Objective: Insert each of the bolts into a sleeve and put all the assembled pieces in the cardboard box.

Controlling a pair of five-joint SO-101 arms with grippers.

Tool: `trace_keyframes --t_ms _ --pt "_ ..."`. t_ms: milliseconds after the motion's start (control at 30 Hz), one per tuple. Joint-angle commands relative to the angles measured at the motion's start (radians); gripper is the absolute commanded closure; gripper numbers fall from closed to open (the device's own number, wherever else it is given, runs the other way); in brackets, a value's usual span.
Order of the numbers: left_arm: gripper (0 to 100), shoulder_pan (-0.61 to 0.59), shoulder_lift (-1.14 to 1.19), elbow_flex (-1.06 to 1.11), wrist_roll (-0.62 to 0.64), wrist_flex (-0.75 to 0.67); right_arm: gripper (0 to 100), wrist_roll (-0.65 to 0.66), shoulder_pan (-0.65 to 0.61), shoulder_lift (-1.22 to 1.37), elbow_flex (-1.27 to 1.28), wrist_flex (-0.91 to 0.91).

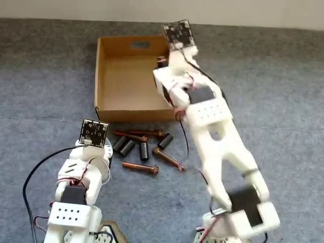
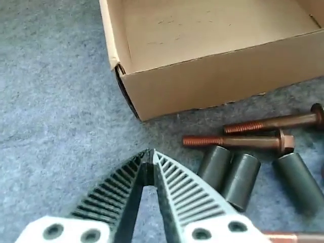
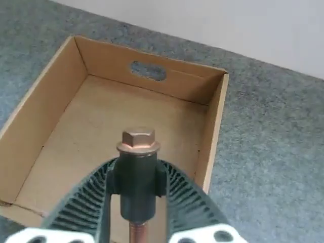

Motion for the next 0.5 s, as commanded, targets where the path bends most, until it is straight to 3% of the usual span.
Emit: trace_keyframes --t_ms 0,233,467 --pt "99 0.016 -0.013 0.002 -0.006 -0.02 99.2 0.006 -0.002 0.104 -0.151 0.002" --pt "99 0.016 -0.013 0.002 -0.006 -0.018 99.2 -0.121 0.004 0.302 -0.317 0.14" --pt "99 0.018 -0.013 0.002 -0.006 -0.017 99.2 -0.12 0.002 0.461 -0.467 0.159"
